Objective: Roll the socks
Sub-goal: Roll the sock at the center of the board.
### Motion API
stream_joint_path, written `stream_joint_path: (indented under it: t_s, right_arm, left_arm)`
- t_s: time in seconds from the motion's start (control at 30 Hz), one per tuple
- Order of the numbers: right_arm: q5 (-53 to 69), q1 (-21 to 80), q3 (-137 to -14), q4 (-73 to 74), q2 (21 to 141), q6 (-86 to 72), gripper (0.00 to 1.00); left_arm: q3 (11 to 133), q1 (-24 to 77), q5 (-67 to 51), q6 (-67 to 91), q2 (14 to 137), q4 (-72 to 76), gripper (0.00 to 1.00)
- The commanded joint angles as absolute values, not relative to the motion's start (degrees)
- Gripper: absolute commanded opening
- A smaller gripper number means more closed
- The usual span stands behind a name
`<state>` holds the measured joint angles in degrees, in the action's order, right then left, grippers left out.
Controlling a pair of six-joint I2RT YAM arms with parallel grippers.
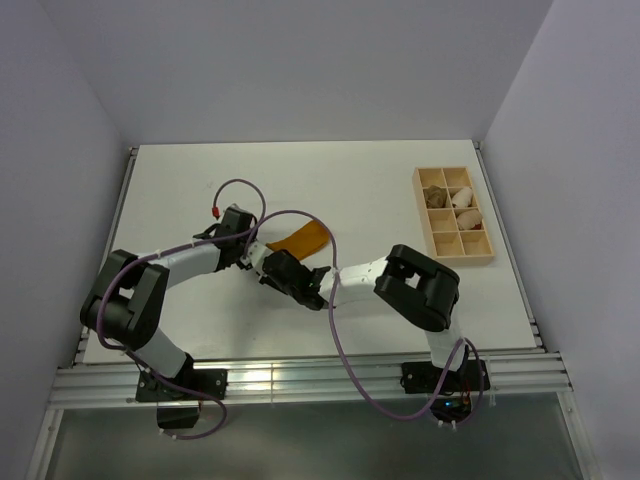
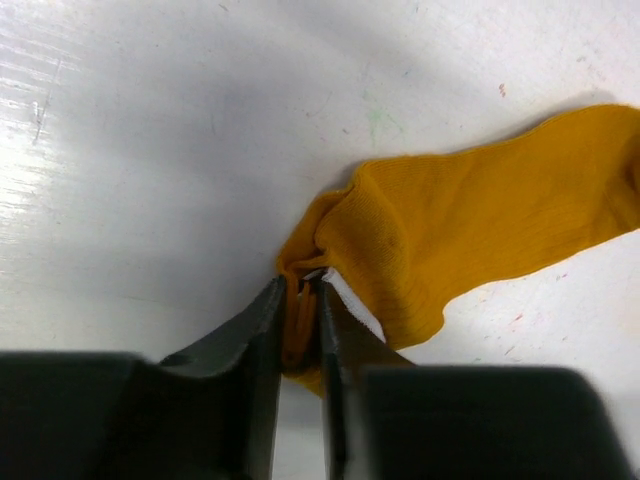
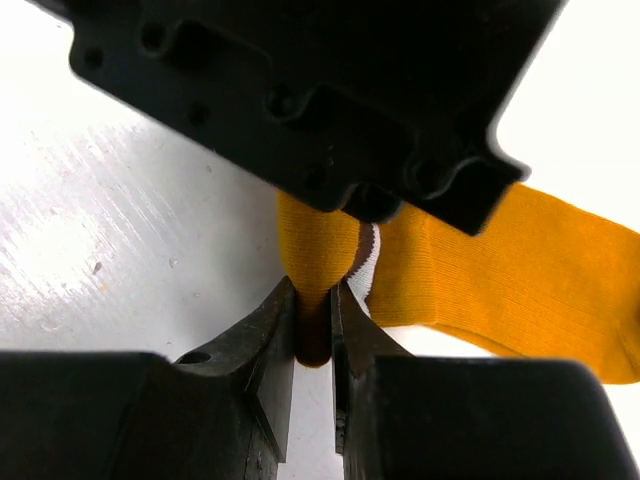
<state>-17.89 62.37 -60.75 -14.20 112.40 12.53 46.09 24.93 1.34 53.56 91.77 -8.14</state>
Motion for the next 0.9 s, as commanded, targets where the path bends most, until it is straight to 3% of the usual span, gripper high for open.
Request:
stream_joint_path:
  t_s: [0.0,0.03,0.13,0.23,0.5,0.87]
  right_arm:
    - [-11.45,60.83,-60.65,-12.57,113.38,7.84,0.0]
    - [-10.21,60.21,-60.21,-12.39,113.03,7.04,0.0]
    - [-4.94,57.49,-59.24,-11.52,112.33,3.96,0.0]
    - [2.26,55.03,-58.19,-11.77,112.15,0.36,0.0]
    - [19.22,47.48,-57.3,-12.39,114.16,-7.99,0.0]
    - [44.9,36.74,-58.53,-18.81,119.44,-26.35,0.0]
  left_arm:
    - [44.21,25.49,-0.35,55.54,90.09,-7.74,0.32]
    - [43.86,25.4,-0.26,56.24,89.65,-7.47,0.45]
    - [42.37,24.52,-0.26,57.91,88.07,-6.51,0.61]
    - [40.61,23.47,-0.61,59.84,86.66,-5.19,0.67]
    - [34.63,19.43,-0.26,64.16,79.64,-1.59,0.75]
    - [27.78,18.54,-3.43,62.31,73.57,9.65,0.74]
